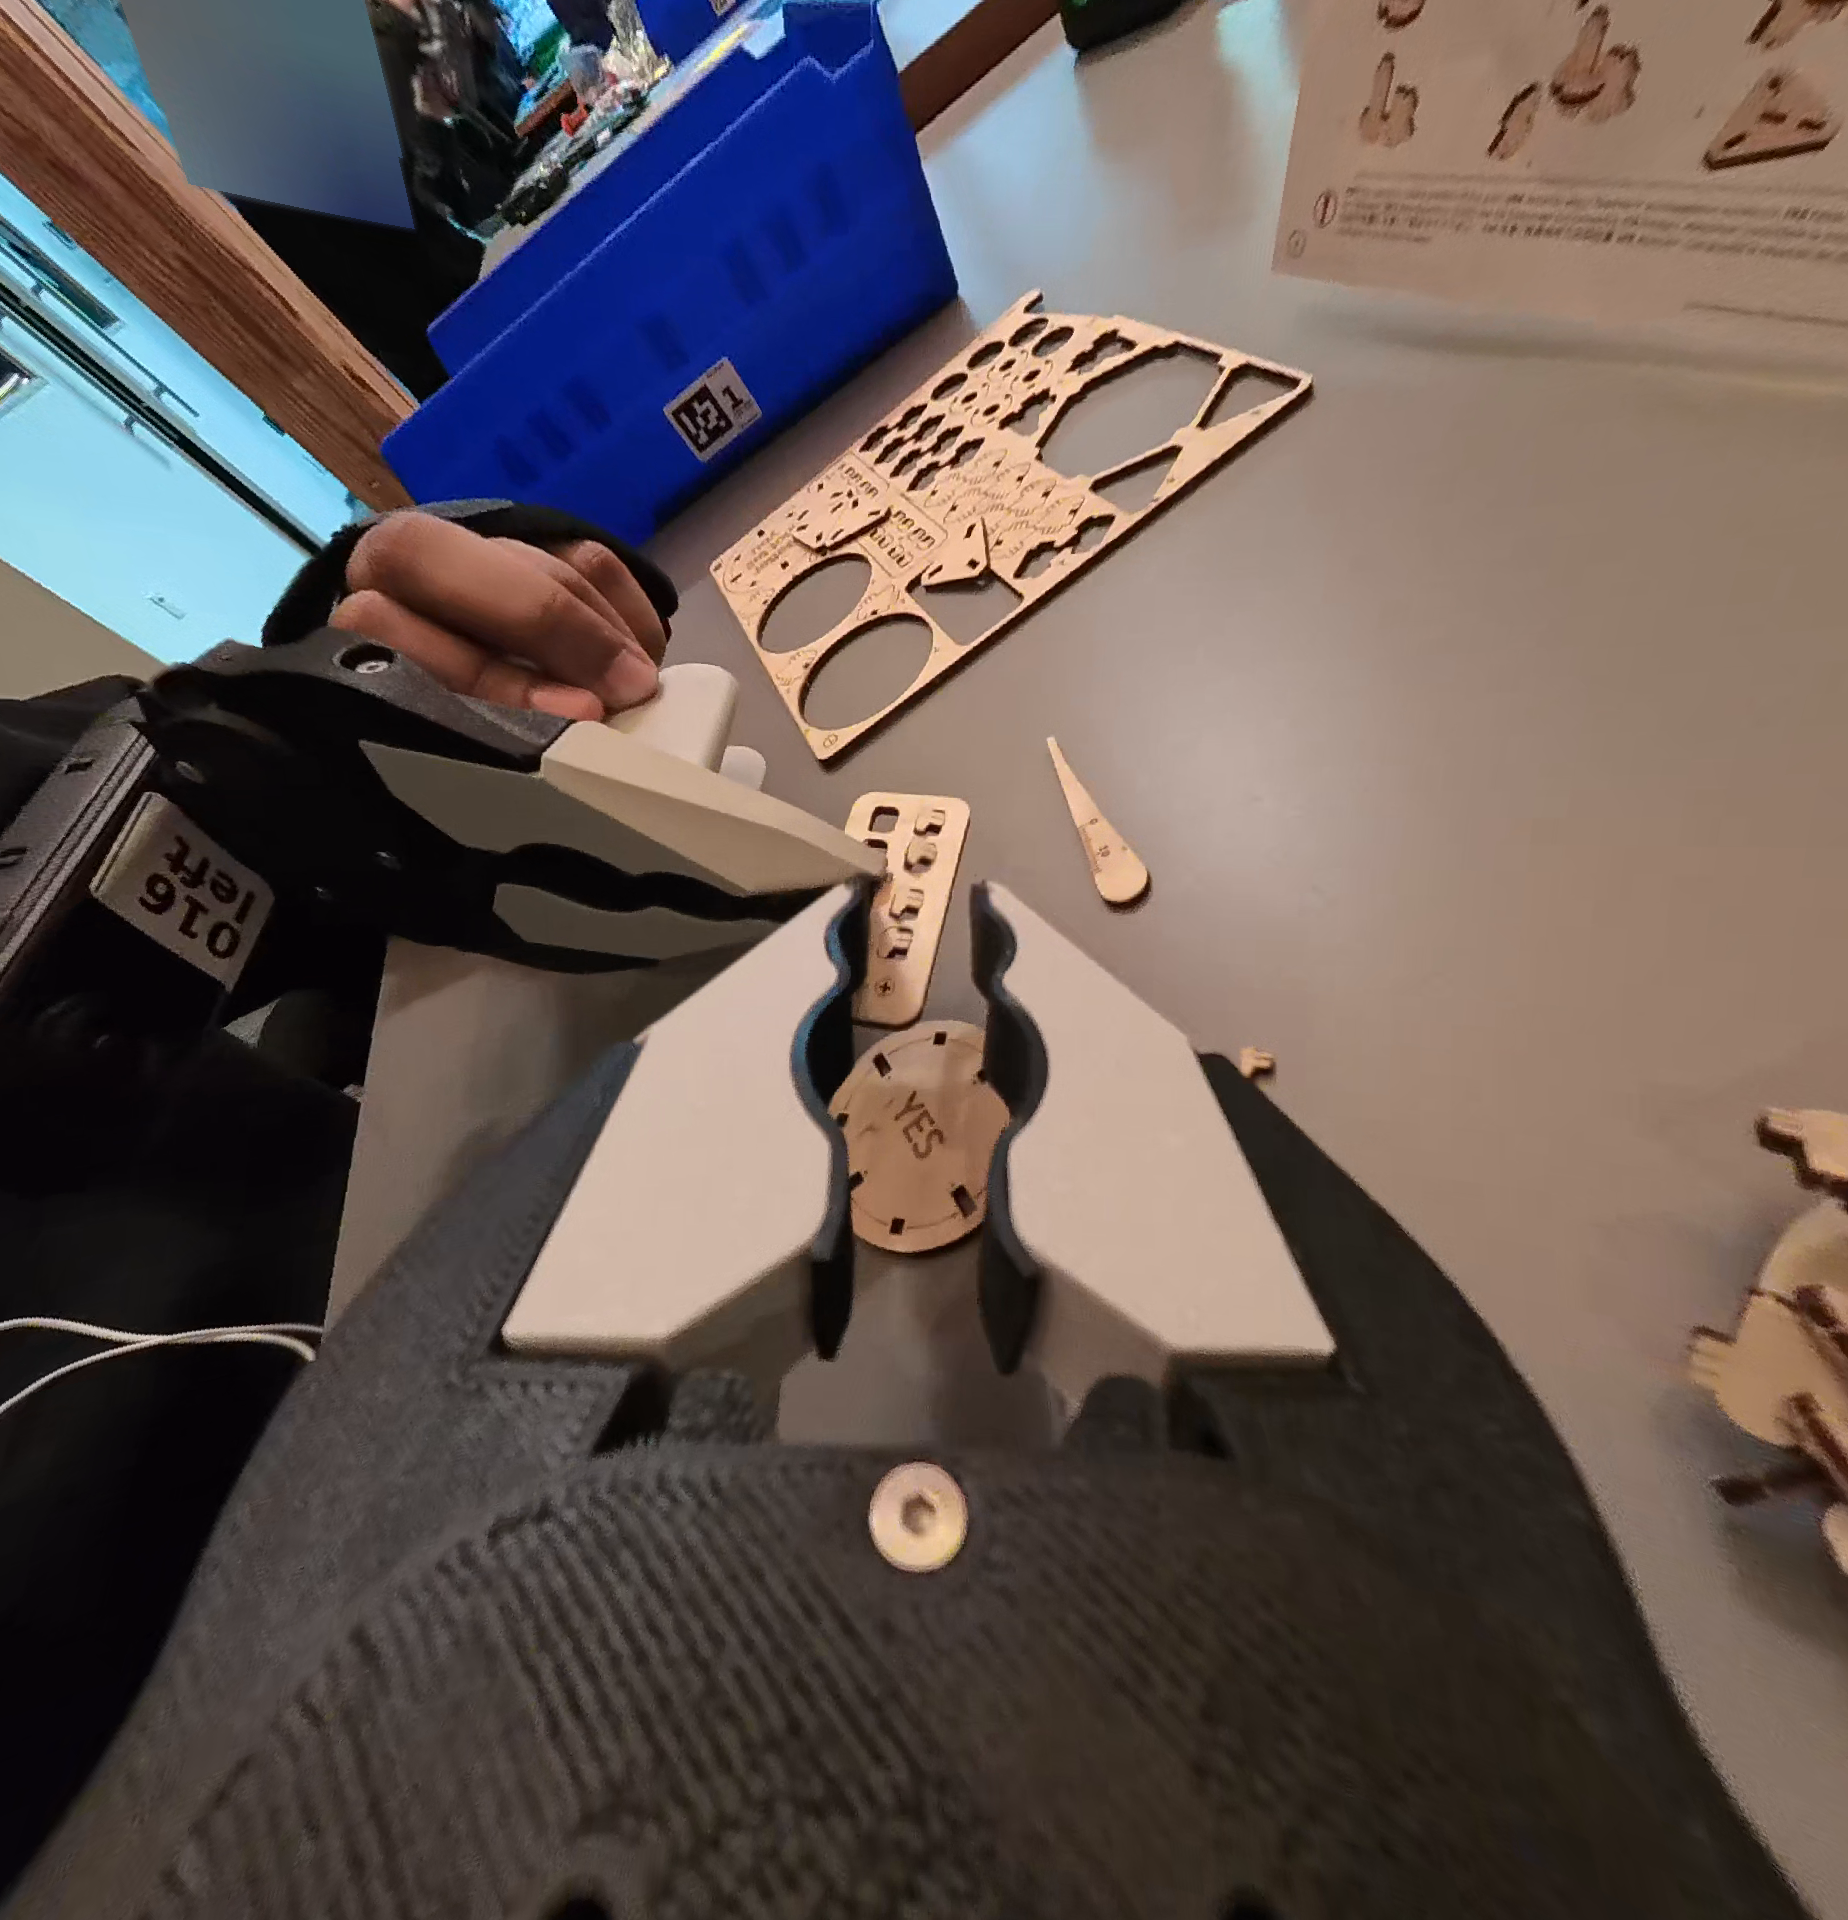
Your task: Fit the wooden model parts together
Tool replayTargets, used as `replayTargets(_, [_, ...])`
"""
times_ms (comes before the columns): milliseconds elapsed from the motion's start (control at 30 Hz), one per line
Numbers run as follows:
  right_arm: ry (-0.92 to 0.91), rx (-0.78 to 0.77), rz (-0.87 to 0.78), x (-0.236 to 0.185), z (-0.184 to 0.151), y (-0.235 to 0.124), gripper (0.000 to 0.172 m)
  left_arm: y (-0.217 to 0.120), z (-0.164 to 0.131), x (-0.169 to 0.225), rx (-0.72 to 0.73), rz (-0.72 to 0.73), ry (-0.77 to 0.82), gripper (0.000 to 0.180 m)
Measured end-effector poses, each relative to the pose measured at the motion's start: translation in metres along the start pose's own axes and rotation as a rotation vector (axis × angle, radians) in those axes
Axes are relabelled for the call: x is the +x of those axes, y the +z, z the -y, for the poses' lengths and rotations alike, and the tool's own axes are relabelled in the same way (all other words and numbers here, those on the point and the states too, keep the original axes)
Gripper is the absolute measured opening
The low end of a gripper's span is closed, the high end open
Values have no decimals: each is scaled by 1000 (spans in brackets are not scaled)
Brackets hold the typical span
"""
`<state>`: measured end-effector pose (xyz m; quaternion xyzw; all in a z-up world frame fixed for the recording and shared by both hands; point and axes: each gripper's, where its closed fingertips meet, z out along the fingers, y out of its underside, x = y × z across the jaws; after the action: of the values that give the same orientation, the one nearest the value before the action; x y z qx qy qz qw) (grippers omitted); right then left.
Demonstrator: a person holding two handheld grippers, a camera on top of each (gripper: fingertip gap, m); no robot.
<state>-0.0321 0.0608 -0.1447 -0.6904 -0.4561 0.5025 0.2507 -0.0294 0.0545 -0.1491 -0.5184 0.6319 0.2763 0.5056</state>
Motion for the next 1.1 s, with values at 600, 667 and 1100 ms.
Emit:
replayTargets(600, [92, 3, 84, -3, 0, -1, 12, -1, 2, 0, -8, 14, 37, 1])
replayTargets(667, [116, 11, 101, -2, 1, -2, 8, -1, 4, 0, 2, 16, 33, 1])
replayTargets(1100, [-41, -58, 6, -2, -5, 0, 0, 2, 6, 8, 2, -24, 29, 1])
